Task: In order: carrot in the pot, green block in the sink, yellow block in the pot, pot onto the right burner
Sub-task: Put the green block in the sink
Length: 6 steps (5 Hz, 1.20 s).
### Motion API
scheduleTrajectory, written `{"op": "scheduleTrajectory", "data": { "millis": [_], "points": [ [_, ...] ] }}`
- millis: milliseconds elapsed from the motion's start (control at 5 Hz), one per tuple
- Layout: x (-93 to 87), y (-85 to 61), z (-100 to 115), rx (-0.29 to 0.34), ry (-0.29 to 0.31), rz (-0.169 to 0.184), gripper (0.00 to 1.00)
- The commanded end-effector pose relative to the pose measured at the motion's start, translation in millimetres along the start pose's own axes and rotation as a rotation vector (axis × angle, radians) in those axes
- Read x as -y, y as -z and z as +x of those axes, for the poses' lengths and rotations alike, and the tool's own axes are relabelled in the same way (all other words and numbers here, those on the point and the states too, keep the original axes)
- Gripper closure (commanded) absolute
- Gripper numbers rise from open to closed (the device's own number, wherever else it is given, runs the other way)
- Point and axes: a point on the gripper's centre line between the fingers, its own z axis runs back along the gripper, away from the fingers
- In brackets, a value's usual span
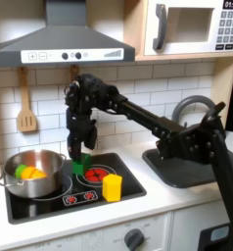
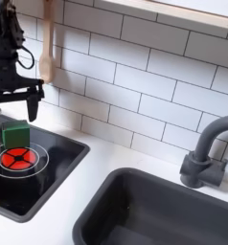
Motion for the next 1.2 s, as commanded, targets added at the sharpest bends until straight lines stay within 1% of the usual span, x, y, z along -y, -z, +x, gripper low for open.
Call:
{"op": "scheduleTrajectory", "data": {
  "millis": [0, 400, 600, 800, 1000],
  "points": [
    [0.8, 17.5, -6.9, -0.035, 0.007, 0.015, 0.0],
    [-2.0, 19.9, -5.2, -0.04, -0.002, 0.026, 0.0],
    [-5.2, 31.7, -3.7, -0.065, -0.015, 0.047, 0.0],
    [-4.8, 37.9, -5.0, -0.082, -0.024, 0.05, 0.0],
    [-4.7, 43.6, -5.5, -0.086, -0.039, 0.057, 0.0]
  ]
}}
